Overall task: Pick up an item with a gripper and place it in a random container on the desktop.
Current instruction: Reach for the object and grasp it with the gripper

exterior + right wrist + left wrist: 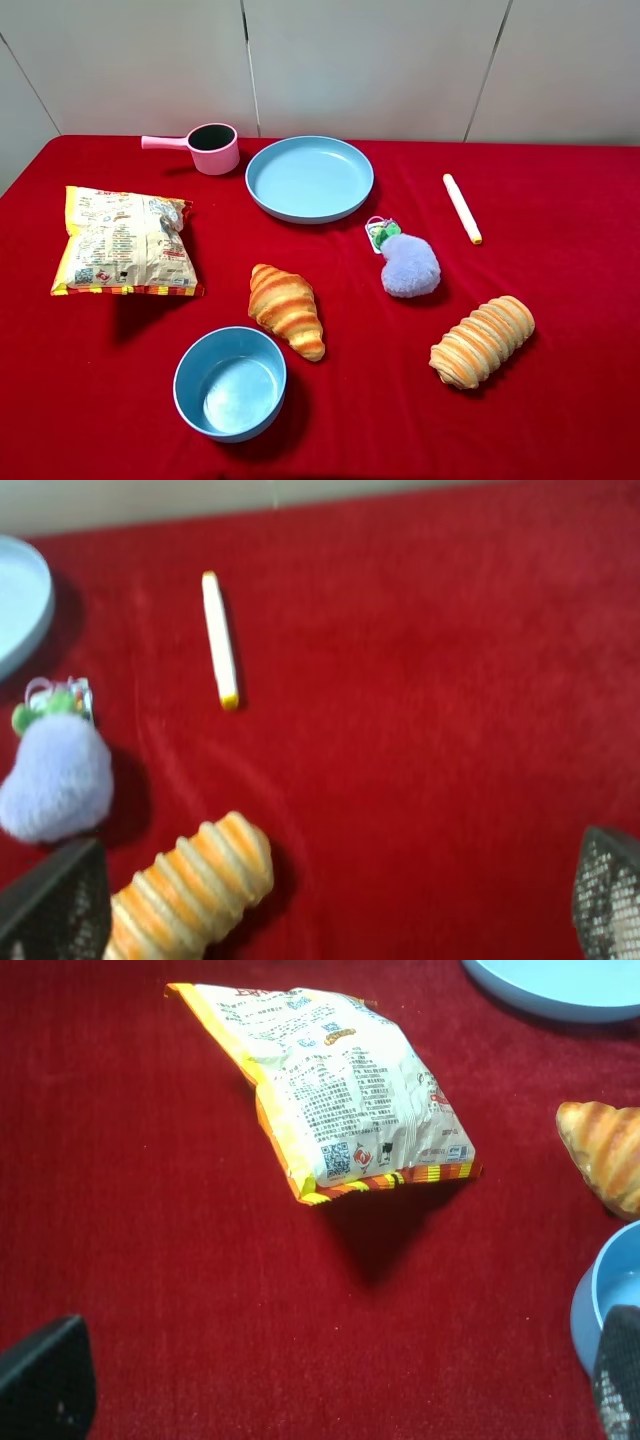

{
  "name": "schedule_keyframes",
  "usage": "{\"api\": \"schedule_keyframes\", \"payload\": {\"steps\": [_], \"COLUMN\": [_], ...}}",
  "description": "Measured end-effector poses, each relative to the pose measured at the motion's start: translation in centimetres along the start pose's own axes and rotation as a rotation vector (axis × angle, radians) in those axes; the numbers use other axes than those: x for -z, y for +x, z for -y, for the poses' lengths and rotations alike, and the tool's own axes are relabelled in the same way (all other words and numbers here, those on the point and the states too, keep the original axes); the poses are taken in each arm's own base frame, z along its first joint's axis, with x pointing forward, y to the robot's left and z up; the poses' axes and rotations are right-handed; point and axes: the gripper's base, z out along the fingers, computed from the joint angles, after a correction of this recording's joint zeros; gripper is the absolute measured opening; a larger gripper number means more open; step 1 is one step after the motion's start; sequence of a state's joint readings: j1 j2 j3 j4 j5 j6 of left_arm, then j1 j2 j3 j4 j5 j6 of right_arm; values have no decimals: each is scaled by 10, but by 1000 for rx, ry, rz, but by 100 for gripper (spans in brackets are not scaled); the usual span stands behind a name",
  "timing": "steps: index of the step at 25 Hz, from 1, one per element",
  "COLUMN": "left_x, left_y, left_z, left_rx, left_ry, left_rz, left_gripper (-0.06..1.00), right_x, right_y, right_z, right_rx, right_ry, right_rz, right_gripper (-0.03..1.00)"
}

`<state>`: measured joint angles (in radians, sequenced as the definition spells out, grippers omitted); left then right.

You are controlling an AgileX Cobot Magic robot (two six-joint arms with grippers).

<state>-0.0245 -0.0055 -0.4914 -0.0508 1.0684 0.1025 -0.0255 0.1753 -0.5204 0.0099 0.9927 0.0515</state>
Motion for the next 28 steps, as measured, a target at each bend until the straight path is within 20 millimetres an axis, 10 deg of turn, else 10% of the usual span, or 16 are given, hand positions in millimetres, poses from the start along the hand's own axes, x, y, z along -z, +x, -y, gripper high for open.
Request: {"api": "schedule_keyframes", "payload": {"steps": [28], "left_x": [0], "left_y": [0], "left_z": [0], "left_rx": [0], "left_ry": [0], "left_rz": [0], "left_gripper": [100], "right_x": [-110], "right_y": [-109], "right_z": [-6], "right_rx": [51], "right_ry": [3], "right_rz": [-415], "right_gripper": [69]}}
